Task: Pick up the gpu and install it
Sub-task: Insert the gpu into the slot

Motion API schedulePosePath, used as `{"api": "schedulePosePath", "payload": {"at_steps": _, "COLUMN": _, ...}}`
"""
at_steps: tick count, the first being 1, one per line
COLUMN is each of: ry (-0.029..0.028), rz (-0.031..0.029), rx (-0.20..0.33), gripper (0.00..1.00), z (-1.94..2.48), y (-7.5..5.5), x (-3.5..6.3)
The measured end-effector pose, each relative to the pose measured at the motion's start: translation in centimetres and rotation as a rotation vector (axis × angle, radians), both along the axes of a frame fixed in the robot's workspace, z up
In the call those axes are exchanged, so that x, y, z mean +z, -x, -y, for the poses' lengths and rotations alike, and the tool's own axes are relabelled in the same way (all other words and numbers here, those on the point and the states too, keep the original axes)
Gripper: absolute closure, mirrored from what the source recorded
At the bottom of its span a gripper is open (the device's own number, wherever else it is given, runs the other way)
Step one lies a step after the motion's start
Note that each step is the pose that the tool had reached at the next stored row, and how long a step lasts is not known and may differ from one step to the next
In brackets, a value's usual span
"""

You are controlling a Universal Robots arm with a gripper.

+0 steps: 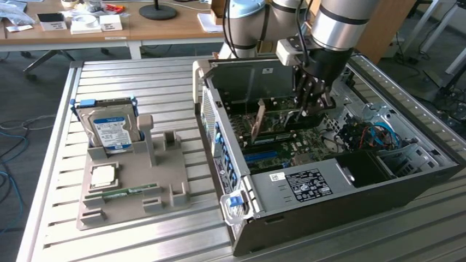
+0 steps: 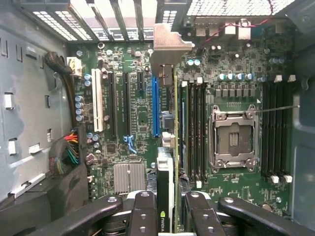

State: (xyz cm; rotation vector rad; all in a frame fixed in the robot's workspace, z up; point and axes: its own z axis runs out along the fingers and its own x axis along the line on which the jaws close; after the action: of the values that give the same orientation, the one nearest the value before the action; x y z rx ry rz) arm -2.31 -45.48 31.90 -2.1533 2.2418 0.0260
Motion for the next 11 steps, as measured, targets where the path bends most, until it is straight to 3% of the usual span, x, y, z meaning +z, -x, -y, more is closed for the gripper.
{"api": "schedulePosePath", "payload": {"at_steps": 11, "ry": -0.0001, "rz": 0.0001, "rx": 0.036, "gripper": 0.73, "z": 0.06, "y": 0.35, "x": -0.36}}
